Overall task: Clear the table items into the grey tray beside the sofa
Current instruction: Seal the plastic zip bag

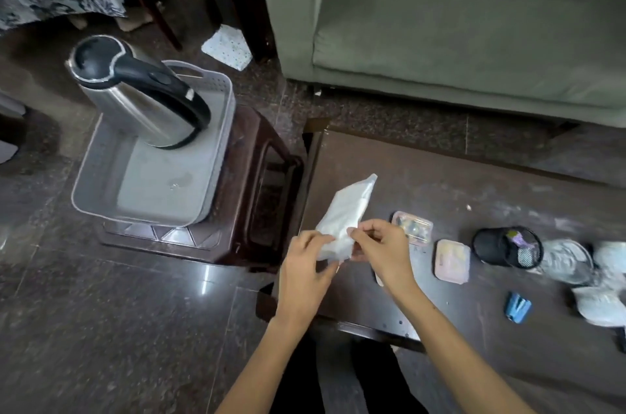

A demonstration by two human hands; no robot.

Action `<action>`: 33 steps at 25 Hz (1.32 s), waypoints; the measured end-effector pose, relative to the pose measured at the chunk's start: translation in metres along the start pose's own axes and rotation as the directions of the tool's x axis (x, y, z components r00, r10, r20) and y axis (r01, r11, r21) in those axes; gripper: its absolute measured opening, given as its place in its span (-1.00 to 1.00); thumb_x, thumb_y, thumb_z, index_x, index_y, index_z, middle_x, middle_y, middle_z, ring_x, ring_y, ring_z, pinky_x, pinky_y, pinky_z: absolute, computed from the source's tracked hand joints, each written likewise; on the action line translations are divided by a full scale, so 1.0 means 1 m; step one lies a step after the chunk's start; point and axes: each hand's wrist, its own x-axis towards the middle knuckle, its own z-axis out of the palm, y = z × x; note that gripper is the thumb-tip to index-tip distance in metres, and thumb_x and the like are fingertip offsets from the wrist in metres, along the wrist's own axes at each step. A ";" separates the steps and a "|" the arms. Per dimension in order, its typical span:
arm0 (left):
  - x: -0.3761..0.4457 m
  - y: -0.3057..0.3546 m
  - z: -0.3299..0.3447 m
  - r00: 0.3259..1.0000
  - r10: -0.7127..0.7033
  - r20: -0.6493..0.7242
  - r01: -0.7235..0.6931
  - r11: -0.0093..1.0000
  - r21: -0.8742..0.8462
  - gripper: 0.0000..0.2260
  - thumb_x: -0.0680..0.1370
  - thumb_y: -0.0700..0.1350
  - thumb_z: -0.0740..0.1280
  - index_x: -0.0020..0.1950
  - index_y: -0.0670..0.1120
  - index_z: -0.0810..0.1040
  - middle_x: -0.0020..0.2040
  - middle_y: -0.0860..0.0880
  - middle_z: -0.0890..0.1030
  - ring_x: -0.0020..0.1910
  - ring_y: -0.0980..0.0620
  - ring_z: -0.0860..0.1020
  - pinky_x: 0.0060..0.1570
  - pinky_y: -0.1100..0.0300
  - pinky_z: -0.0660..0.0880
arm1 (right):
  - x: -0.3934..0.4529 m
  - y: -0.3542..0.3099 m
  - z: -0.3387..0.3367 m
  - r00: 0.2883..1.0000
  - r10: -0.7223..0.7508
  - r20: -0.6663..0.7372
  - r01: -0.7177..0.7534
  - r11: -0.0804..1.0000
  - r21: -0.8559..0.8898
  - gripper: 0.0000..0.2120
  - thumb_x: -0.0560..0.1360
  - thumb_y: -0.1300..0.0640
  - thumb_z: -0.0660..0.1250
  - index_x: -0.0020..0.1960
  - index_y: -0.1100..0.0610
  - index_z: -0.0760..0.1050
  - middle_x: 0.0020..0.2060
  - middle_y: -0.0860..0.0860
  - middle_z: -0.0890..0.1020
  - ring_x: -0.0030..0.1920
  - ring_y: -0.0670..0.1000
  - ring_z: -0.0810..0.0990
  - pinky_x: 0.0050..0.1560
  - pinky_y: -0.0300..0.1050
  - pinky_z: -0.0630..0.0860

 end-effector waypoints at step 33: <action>-0.014 0.017 -0.018 1.000 -0.017 0.018 0.023 0.899 -0.437 -0.85 0.49 -0.15 0.42 0.04 -0.06 0.68 0.01 0.09 0.68 0.09 0.19 0.60 0.15 0.28 0.49 | -0.026 0.002 -0.028 0.716 -0.578 0.390 0.696 0.560 -0.448 -0.69 0.50 0.27 0.34 0.23 0.13 0.55 -0.14 -0.01 0.50 -0.19 -0.05 0.49 -0.14 -0.32 0.41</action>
